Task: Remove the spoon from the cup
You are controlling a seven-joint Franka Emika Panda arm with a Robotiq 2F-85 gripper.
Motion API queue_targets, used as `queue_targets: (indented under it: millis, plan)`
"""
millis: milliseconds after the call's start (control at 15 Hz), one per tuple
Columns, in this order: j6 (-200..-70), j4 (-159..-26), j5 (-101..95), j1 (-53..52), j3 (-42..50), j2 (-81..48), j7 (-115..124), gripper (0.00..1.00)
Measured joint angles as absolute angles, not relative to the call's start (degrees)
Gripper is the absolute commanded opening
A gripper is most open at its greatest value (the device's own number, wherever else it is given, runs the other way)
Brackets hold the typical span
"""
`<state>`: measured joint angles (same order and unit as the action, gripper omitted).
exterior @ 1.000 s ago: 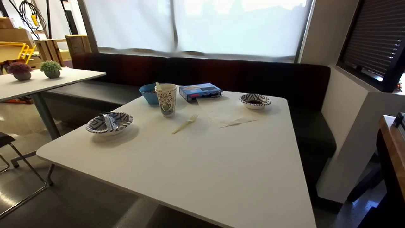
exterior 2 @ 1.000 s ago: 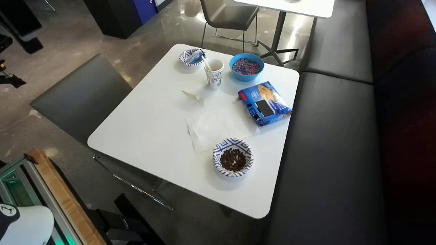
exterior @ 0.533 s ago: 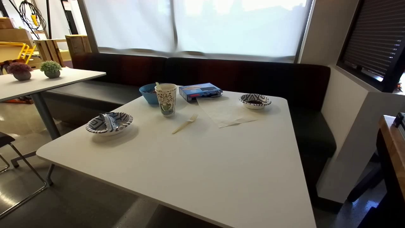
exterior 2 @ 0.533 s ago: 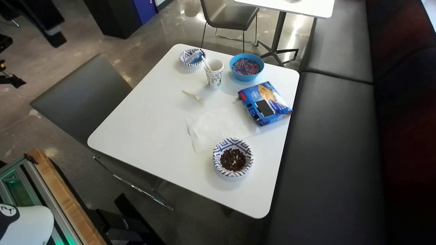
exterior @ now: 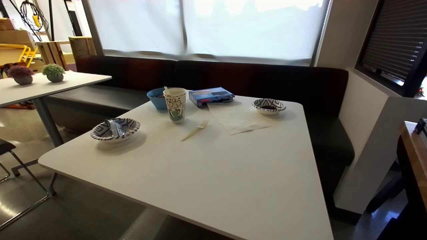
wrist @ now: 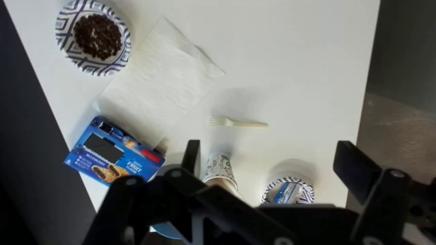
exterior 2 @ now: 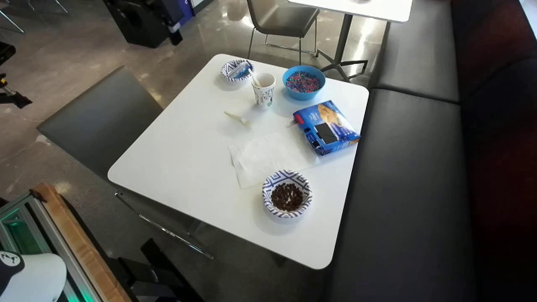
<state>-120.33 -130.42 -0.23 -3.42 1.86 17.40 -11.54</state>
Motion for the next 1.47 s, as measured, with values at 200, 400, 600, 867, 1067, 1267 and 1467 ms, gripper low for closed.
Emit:
queue_targets:
  millis: [200, 400, 600, 867, 1067, 1267, 1467]
  plan:
    - [-126.2, -126.9, -8.1, -3.1, -1.5, 9.6, -5.3, 1.00]
    - [-129.2, -122.9, -18.1, -3.0, -3.3, 3.2, 1.2, 1.00]
    - [-129.7, -119.2, -27.5, -3.5, -4.3, -1.9, 6.8, 1.00]
    - [-129.7, -114.5, -34.5, -5.4, -4.6, -8.4, 12.5, 1.00]
    - [-130.9, -111.0, -36.8, -7.2, -4.6, -13.2, 14.4, 1.00]
    - [-131.9, -108.7, -37.2, -7.8, -4.5, -16.3, 14.7, 1.00]
    - [-131.9, -108.0, -37.3, -7.8, -4.4, -16.6, 14.7, 1.00]
